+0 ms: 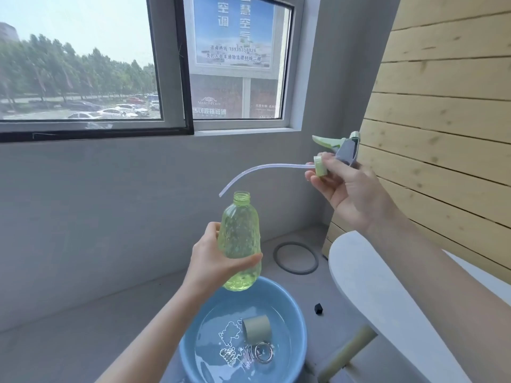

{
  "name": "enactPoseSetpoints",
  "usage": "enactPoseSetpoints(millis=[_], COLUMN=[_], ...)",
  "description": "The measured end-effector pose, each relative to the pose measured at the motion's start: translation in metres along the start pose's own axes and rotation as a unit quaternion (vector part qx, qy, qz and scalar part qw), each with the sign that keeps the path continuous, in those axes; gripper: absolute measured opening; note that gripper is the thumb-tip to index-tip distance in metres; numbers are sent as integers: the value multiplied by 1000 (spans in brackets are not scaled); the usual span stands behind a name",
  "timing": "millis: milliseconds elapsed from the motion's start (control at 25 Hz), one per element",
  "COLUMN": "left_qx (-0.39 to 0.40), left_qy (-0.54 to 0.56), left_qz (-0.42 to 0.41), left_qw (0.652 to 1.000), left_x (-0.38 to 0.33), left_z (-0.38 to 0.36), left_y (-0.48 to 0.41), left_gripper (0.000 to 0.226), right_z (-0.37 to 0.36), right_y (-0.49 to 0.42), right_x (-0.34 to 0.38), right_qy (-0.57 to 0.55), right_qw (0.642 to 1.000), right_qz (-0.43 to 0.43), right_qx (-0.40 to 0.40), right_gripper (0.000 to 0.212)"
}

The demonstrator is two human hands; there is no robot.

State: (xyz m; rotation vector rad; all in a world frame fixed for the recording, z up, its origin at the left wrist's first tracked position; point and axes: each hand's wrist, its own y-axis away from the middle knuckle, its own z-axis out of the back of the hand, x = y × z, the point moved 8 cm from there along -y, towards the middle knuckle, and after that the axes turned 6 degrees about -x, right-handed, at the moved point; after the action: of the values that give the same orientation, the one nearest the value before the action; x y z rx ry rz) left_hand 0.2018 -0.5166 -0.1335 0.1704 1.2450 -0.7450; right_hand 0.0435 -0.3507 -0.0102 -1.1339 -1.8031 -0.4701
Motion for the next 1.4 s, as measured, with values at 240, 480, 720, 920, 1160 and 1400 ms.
enactPoseSetpoints(millis=[240, 480, 720, 920, 1160, 1400], left_qx=[-37, -63, -70, -75, -60, -42], left_qy=[-11, -33, -42, -48, -53, -32], left_qz=[13, 11, 19, 8, -9, -12], left_qw=[999, 997, 996, 996, 997, 999], left_x=[22, 31, 39, 35, 26, 12], left_z=[19, 28, 33, 32, 22, 10], left_y=[-11, -23, -27, -28, -31, -39], left_gripper=[64, 66, 65, 64, 64, 67], right_z=[1, -4, -6, -20, -77, -122], right_y=[0, 0, -4, -14, -25, -41], right_x=[11, -2, -7, -17, -27, -40], right_qy=[48, 66, 76, 127, 384, 534], right_qw=[997, 996, 995, 991, 913, 803], right_qz=[58, 58, 55, 49, 67, 79], right_qx=[-33, -35, -34, -6, 122, 254], right_gripper=[9, 10, 11, 9, 16, 17])
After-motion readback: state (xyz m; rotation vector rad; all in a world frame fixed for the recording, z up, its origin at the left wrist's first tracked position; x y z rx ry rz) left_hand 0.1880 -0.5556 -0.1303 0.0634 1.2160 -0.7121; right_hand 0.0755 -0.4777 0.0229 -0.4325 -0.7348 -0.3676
